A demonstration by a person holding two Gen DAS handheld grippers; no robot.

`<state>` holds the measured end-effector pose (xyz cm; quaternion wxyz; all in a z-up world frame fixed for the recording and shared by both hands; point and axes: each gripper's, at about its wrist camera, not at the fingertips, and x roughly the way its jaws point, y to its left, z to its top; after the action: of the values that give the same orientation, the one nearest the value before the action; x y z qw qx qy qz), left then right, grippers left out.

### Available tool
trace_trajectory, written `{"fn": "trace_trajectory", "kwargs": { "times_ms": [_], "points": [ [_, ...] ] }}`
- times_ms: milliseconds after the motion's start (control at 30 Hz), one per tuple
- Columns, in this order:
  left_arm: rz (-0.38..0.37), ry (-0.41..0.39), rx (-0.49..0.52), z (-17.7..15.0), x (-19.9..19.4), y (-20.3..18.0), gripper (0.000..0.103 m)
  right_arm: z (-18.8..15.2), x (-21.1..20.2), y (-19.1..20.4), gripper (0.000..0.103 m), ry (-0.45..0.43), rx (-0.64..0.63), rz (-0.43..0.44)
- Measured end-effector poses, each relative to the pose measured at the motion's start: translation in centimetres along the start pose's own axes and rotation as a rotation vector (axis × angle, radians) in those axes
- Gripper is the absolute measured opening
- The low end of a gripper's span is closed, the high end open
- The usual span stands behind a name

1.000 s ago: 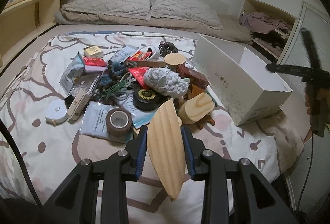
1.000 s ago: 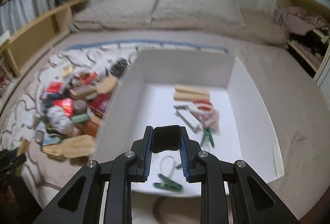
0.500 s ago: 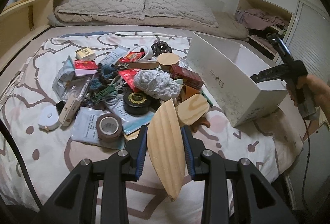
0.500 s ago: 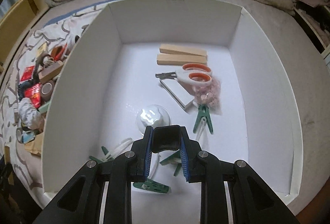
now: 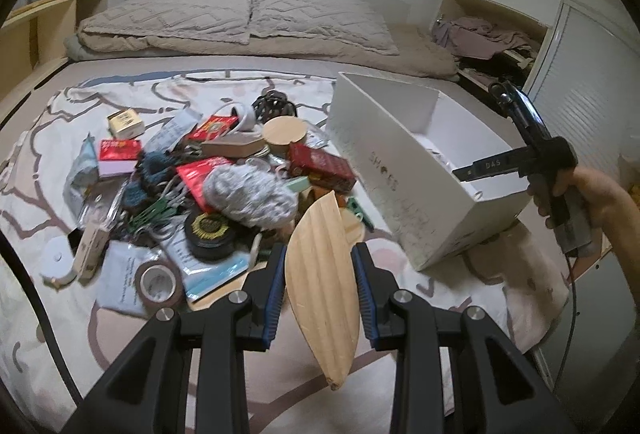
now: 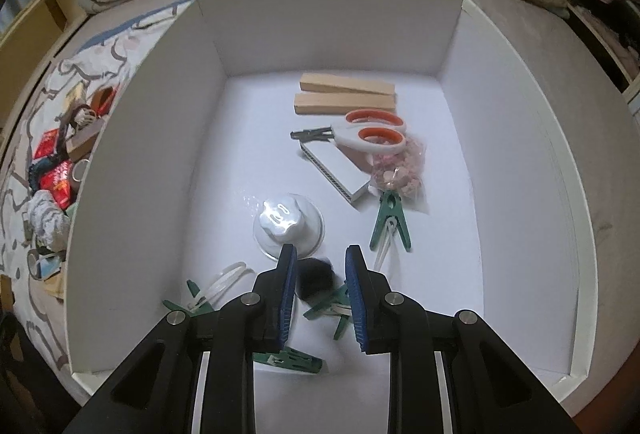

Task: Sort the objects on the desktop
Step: 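Open the right tool to drop the black item into the box, then lower the wooden leaf piece into the box and open the left tool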

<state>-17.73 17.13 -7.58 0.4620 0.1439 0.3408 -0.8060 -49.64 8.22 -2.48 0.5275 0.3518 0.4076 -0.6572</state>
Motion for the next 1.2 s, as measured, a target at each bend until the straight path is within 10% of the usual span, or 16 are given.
{"fn": "trace_trajectory", "kwargs": {
  "times_ms": [900, 933, 1200],
  "points": [
    [-0.264, 0.052, 0.071, 12.6, 7.5, -10.8, 0.033, -5.0, -9.4, -0.9, 0.025, -0.412, -0.042, 0.124],
    [-0.267, 0.06, 0.069, 13.0, 8.0, -11.2, 0.033, -5.2, -9.4, -1.0, 0.025, -0.42, -0.239, 0.249],
    [-0.255, 0.159, 0.057, 17.2, 13.1, -14.0, 0.033, -5.7, -9.0, -3.3, 0.025, -0.432, -0.17, 0.324]
  ]
}}
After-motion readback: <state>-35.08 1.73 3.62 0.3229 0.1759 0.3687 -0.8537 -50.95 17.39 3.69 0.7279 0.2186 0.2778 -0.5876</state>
